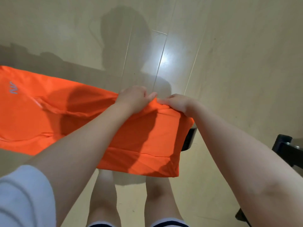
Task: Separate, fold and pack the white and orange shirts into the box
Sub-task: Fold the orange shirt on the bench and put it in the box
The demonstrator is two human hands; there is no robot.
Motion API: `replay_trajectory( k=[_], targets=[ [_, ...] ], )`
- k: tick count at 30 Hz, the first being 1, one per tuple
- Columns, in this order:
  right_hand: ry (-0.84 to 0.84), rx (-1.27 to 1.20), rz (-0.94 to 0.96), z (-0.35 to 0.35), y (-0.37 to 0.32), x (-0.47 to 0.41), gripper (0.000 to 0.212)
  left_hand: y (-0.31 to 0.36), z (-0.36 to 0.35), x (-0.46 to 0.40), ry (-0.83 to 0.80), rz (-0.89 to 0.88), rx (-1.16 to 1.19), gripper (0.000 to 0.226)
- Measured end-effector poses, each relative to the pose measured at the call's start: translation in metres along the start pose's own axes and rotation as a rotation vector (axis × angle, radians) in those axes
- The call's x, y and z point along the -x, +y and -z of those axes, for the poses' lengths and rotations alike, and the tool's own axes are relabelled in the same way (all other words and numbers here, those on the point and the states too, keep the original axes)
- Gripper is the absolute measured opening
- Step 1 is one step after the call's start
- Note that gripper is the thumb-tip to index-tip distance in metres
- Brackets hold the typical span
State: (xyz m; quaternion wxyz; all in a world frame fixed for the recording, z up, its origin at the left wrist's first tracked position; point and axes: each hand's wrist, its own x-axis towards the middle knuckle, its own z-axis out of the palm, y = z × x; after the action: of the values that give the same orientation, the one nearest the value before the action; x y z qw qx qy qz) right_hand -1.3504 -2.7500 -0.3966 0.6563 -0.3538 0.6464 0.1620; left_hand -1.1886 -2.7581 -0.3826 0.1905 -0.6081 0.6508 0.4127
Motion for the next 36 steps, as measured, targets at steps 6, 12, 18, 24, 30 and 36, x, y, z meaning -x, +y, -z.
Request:
replay_trajectory(
  k=[6,12,18,24,30,36],
  targets=[
    [0.124,-0.451,0.27,0.005,0.01,0.008,0.025,0.002,0.009,0.012,0.091,-0.158,0.203,0.019],
    [0.208,-0.556,0.464,0.017,0.021,0.05,0.032,0.022,0.01,0.036,0.217,-0.33,0.39,0.018],
    [0.648,-0.05,0.51,-0.036,0.077,0.097,0.021,0.031,-0.014,0.075,0.097,-0.456,0.311,0.044],
    [0.74,-0.242,0.323,-0.069,0.087,0.1,0.017,0.02,-0.051,0.093,-0.103,-0.442,-0.113,0.058],
    [0.754,0.155,0.15,-0.059,0.033,0.071,0.044,0.009,-0.058,0.102,-0.115,-0.672,-0.244,0.053],
    [0.81,0.01,-0.082,-0.04,0.028,0.051,0.028,0.005,-0.03,0.084,0.046,-0.377,0.006,0.044]
  ],
)
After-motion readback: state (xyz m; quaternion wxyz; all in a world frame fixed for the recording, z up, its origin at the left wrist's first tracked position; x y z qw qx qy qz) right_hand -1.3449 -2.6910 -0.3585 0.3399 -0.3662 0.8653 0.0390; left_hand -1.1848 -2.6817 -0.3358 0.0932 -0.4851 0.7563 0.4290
